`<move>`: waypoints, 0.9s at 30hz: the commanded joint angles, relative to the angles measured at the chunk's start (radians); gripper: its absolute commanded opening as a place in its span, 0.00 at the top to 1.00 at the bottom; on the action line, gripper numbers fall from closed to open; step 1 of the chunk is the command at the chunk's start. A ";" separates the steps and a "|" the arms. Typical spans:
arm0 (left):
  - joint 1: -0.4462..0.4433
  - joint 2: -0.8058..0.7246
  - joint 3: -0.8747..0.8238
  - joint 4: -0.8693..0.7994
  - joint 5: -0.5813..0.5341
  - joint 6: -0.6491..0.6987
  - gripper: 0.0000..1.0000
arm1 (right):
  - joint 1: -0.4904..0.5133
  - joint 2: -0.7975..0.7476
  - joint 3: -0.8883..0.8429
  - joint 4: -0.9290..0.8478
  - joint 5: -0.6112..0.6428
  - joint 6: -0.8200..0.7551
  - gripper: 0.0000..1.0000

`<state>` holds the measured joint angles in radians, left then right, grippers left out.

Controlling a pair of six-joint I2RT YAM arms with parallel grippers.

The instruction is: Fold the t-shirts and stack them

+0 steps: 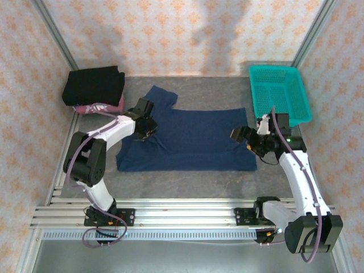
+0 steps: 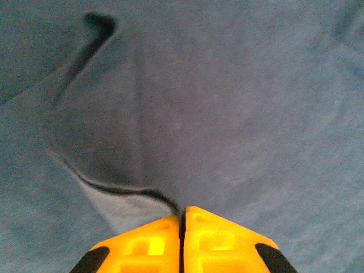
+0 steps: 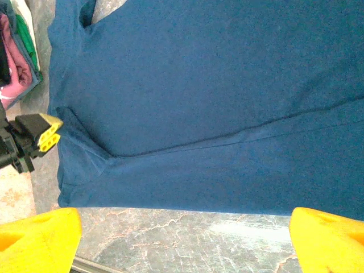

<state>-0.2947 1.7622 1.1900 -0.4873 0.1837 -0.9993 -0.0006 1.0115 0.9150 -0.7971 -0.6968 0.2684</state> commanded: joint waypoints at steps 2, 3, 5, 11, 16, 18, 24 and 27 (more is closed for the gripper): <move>-0.016 0.112 0.151 -0.088 0.019 0.101 0.92 | 0.004 0.007 -0.033 0.051 -0.006 0.013 0.06; -0.018 0.130 0.173 -0.098 0.021 0.111 0.92 | 0.004 0.010 -0.036 0.057 -0.009 0.014 0.06; -0.018 0.164 0.205 -0.109 0.028 0.131 0.92 | 0.004 0.015 -0.042 0.064 -0.011 0.017 0.06; -0.029 0.240 0.277 -0.161 0.046 0.206 0.91 | 0.004 0.018 -0.057 0.069 -0.010 0.016 0.06; -0.035 0.223 0.263 -0.144 0.023 0.212 0.53 | 0.004 0.025 -0.066 0.076 -0.014 0.023 0.06; -0.034 0.168 0.248 -0.142 -0.024 0.188 0.34 | 0.005 0.028 -0.068 0.078 -0.014 0.025 0.06; -0.020 -0.078 0.149 -0.151 -0.156 0.139 0.13 | 0.043 0.082 -0.058 0.042 0.056 0.038 0.06; 0.002 -0.137 0.042 -0.153 -0.172 0.131 0.14 | 0.137 0.166 -0.031 0.015 0.189 0.056 0.06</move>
<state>-0.3164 1.6909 1.3060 -0.6098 0.1028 -0.8410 0.0757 1.1240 0.8570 -0.7464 -0.6357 0.2996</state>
